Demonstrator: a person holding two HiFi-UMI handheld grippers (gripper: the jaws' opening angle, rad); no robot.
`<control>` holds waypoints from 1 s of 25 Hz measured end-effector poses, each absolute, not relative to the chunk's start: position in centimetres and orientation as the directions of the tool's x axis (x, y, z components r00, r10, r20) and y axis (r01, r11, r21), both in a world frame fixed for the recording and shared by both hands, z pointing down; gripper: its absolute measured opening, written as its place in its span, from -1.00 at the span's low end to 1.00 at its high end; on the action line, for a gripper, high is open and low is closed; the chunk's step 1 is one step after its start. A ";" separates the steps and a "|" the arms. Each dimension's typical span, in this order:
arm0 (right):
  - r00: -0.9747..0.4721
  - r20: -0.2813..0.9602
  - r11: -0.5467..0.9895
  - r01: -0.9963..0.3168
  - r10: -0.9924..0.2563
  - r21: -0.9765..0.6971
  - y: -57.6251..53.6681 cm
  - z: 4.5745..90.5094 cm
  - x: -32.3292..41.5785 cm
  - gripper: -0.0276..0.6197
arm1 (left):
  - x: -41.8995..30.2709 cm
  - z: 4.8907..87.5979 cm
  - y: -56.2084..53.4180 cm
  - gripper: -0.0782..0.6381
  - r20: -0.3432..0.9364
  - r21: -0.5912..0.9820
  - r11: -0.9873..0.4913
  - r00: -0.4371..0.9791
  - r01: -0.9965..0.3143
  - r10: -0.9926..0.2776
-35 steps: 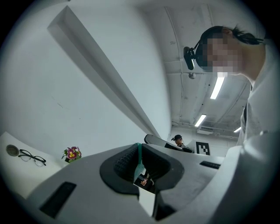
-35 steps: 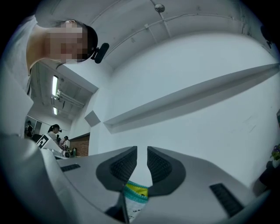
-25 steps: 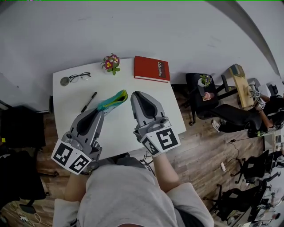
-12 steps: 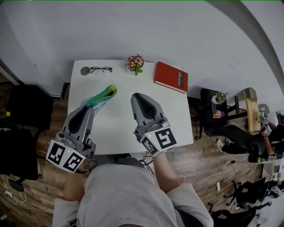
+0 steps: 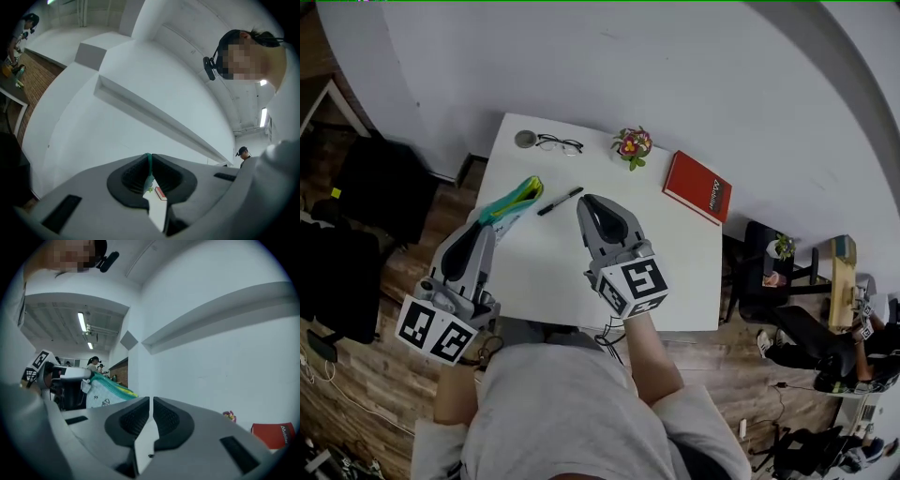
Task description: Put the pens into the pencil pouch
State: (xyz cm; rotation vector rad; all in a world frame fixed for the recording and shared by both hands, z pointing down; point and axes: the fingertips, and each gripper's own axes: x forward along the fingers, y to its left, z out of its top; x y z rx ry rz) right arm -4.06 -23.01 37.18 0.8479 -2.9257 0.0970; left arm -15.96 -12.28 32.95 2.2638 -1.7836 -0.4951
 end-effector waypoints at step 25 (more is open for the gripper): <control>-0.498 0.864 0.904 0.331 -0.077 0.271 -24.2 58.6 -11.7 -0.70 | -21.2 35.5 -13.7 -0.66 -0.085 0.404 -0.213 0.195 -0.890 -0.977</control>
